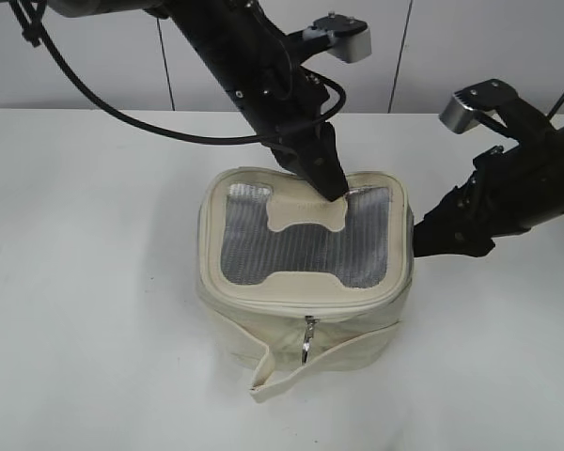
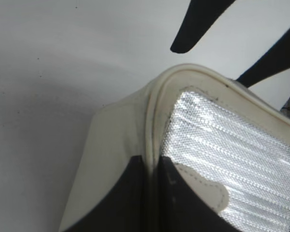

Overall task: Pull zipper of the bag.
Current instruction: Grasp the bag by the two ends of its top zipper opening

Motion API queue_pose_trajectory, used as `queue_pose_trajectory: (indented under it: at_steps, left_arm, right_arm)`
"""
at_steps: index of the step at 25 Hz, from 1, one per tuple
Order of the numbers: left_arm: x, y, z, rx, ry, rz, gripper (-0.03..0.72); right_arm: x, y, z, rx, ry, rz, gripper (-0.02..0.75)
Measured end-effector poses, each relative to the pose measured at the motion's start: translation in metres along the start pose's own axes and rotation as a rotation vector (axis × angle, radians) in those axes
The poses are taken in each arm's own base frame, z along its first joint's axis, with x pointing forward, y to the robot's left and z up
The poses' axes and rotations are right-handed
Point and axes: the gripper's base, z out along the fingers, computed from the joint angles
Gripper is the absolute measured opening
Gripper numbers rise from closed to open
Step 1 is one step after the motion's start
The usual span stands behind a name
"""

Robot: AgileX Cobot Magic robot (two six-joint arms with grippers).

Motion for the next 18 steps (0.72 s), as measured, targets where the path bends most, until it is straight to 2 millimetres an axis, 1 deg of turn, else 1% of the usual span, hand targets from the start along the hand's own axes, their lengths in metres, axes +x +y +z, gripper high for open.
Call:
queue_pose_trajectory:
  at_steps: [4,5,7,10,12,14,15,16,18]
  left_arm:
    - [-0.002,-0.003,0.002,0.001,0.003,0.009,0.044]
    - [-0.002,-0.004,0.003,0.001,0.005,0.014,0.044]
    - [-0.003,-0.006,0.004,0.002,0.007,0.019,0.043]
    - [-0.003,-0.006,0.004,0.001,0.009,0.022,0.043]
    - [-0.003,-0.006,0.004,-0.002,0.012,0.024,0.043]
    - [-0.003,-0.006,0.005,-0.003,0.012,0.024,0.043]
    - [-0.003,-0.006,0.005,-0.004,0.012,0.025,0.043]
    - [-0.003,-0.006,0.005,-0.006,0.015,0.026,0.043]
    - [-0.003,-0.006,0.005,-0.012,0.019,0.031,0.043]
  right_arm:
    - [0.002,-0.004,0.006,0.004,0.013,0.003,0.438]
    - [0.002,-0.006,0.008,0.013,0.014,0.0,0.43]
    - [0.002,-0.007,0.01,0.008,0.016,-0.011,0.389]
    - [0.0,-0.006,0.011,-0.002,-0.005,-0.043,0.295]
    - [-0.001,-0.005,0.011,-0.015,-0.016,-0.058,0.204]
    - [-0.002,-0.004,0.011,-0.033,-0.015,-0.065,0.073]
    - [-0.002,-0.003,0.011,-0.041,-0.013,-0.065,0.032]
    - [-0.003,-0.003,0.01,-0.043,-0.011,-0.061,0.011]
    - [-0.002,-0.004,0.01,-0.04,0.004,-0.042,0.008]
